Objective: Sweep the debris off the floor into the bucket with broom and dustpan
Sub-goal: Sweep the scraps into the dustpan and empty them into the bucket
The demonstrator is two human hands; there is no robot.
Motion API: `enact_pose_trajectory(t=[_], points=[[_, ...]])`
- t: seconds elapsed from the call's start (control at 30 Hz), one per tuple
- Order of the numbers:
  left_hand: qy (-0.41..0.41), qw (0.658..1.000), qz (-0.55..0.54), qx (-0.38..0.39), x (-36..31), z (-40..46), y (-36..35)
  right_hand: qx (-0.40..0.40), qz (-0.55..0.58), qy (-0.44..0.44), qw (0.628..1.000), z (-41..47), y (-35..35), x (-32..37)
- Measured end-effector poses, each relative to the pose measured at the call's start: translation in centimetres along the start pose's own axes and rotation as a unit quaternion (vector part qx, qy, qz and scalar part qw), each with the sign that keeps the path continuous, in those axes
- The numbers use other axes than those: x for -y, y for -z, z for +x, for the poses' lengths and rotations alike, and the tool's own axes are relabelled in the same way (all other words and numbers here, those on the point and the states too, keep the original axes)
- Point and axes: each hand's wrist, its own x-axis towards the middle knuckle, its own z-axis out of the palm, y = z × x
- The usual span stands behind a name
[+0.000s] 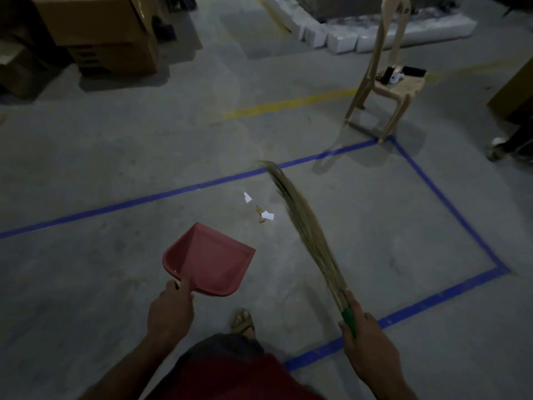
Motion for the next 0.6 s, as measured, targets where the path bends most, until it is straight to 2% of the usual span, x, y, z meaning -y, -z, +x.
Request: enact_pose_trajectory(t=[0.33,0.6], points=[[-0.01,0.997,0.009,0.07,-0.9,14.7,1.5,0.039,0.0,-0.017,0.999,13.6,2.2,4.3],[0.005,0.992,0.059,0.113,-3.3,27.9,-3.5,0.093,-0.061,-0.023,0.994,32.7,0.4,5.9]])
